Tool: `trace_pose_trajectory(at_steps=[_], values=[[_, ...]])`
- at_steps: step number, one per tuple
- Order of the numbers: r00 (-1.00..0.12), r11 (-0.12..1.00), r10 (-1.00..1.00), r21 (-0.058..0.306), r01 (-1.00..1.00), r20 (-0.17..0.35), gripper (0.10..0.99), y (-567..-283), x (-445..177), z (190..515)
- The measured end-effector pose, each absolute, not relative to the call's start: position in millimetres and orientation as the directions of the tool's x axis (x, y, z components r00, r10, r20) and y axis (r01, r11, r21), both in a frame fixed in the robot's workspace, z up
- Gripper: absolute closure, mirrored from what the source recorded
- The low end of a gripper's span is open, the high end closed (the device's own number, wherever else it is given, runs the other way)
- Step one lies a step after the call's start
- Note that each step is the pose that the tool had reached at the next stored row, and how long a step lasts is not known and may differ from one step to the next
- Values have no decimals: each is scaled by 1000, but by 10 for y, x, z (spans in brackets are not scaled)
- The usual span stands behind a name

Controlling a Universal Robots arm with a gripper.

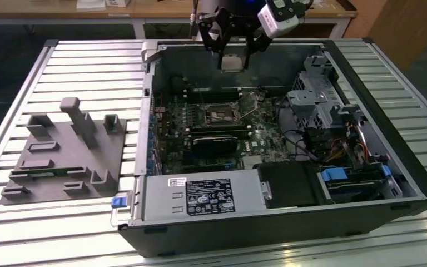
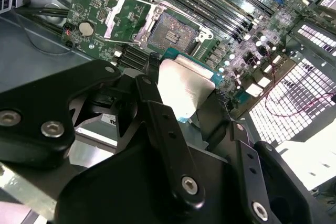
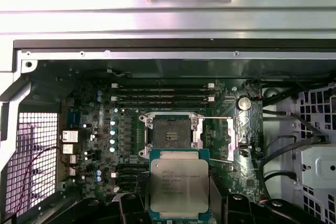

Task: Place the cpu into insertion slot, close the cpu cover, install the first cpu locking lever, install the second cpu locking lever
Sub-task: 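Place the cpu into insertion slot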

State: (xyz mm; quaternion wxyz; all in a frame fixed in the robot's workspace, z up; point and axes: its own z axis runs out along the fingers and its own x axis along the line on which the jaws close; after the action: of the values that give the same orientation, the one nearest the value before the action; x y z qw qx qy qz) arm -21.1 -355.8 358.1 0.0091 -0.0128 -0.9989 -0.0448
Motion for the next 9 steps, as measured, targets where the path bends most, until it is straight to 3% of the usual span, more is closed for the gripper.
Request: trace_pose_trajectory(at_steps=[9], values=[[-1000,996,25,89,26,19,549,-3558,-211,3560]])
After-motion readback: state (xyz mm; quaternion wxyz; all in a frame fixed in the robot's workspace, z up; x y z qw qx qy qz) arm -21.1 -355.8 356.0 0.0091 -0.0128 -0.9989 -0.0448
